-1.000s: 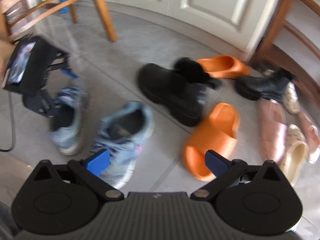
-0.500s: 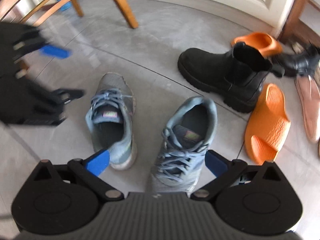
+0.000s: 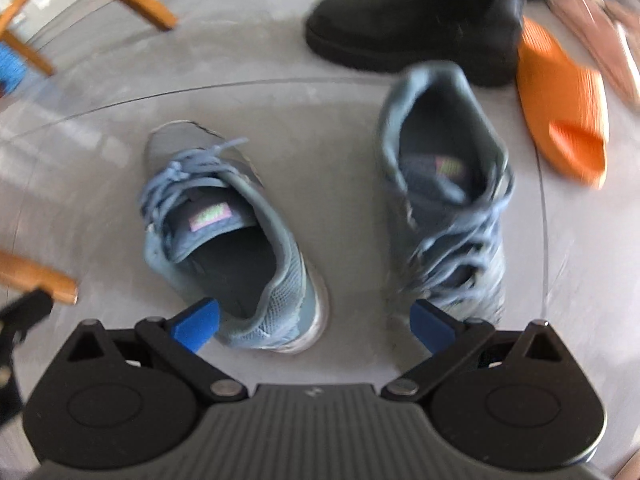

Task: Organize scattered shoes
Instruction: 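Close the right gripper on the placed grey sneaker's heel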

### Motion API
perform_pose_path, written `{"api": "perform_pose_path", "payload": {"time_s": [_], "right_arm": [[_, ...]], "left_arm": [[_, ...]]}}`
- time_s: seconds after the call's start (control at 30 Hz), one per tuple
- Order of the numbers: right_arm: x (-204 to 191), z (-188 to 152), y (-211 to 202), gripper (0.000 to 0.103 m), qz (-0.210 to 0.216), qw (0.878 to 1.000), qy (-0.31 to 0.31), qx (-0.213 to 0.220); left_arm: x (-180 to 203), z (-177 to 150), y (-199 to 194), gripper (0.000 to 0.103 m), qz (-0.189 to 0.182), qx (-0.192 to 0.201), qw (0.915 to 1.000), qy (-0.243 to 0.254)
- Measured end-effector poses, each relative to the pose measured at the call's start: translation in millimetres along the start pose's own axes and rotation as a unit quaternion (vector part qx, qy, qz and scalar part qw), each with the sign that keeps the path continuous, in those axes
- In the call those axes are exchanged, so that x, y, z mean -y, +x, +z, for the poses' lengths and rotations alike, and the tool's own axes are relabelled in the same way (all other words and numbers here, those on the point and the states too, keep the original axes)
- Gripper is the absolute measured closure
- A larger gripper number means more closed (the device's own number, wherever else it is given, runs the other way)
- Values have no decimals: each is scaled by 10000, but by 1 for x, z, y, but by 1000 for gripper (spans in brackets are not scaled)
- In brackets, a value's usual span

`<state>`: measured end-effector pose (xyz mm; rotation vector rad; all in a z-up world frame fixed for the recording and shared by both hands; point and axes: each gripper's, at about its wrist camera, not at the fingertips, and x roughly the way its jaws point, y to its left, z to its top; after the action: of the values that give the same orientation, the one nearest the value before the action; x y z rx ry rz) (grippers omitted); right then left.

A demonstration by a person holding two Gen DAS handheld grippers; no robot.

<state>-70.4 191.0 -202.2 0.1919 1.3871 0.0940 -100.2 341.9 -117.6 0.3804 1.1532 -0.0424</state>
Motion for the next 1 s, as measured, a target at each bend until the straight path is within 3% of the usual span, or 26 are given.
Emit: {"api": "perform_pose_path", "payload": {"time_s": [0.2, 0.4, 0.43, 0.47, 0.5, 0.53, 0.7, 0.83, 1.0], "right_arm": [[6, -3, 36, 0, -511, 9926, 1030, -399], [-15, -8, 48, 1, -965, 9930, 650, -207], [-18, -10, 45, 9, -889, 9947, 505, -102], [-22, -12, 41, 49, -761, 9965, 347, 27], [-26, -14, 38, 64, -633, 9977, 189, 155], [-30, -15, 35, 71, -640, 9977, 93, 216], [-32, -11, 36, 71, -790, 9966, 77, 204], [-18, -11, 31, 79, -491, 9980, 12, 404], [2, -10, 27, 79, -194, 9984, -162, 498]], "left_arm": [[-4, -5, 7, 35, -9, -15, 10000, -30], [-1, -5, 12, 35, 0, 0, 10000, 69], [-1, -5, 11, 35, -26, 29, 10000, 56], [-1, -6, 10, 35, -45, 51, 10000, 45], [-2, -6, 10, 35, -58, 70, 10000, 36], [-2, -6, 9, 35, -67, 87, 9999, 24], [-6, -7, 7, 35, -99, 156, 9998, -76], [-6, -10, 7, 35, -126, 155, 9998, -49], [-6, -8, 16, 35, -243, 119, 9996, -120]]}}
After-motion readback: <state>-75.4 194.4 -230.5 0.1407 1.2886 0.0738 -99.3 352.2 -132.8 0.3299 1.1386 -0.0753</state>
